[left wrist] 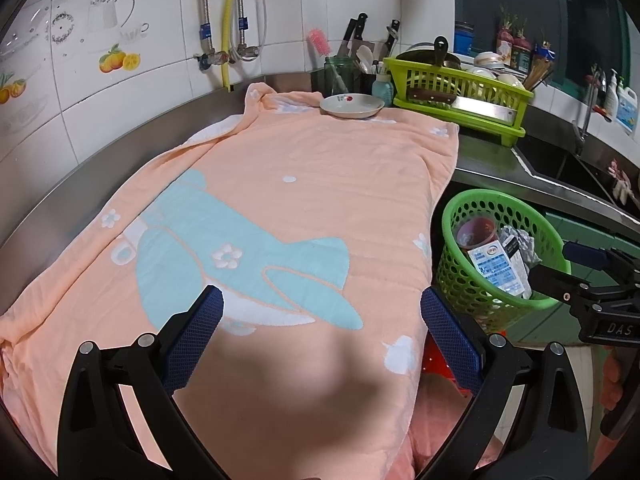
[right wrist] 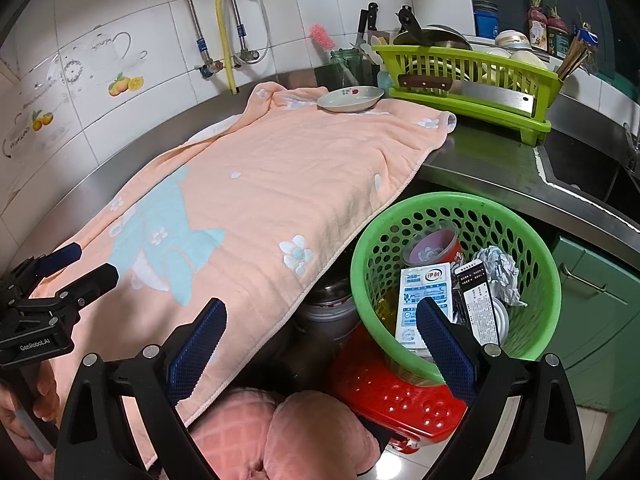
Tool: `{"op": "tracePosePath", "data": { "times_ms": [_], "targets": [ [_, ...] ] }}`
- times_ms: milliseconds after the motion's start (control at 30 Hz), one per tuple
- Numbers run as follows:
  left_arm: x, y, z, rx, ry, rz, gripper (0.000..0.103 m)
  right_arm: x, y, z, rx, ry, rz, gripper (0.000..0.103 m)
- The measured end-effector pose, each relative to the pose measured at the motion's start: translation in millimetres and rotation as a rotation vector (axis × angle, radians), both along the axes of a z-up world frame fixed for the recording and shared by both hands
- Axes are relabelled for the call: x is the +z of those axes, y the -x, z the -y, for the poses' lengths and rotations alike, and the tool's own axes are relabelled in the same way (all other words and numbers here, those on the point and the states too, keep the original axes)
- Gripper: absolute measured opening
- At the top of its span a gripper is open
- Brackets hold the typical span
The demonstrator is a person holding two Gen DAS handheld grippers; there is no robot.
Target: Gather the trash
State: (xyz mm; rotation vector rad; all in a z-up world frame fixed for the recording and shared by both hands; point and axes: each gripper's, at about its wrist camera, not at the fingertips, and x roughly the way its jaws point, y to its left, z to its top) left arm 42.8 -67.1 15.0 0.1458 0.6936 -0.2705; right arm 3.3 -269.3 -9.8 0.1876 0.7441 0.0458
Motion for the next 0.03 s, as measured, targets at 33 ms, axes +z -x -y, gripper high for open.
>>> {"op": "tracePosePath", "data": {
  "times_ms": [33],
  "targets": [
    [0.2, -0.1, 0.2, 0.000, 0.000, -0.001, 0.098, 0.4, -0.5, -0.4, 0.000, 0.000, 0.000, 0.092]
  ]
}}
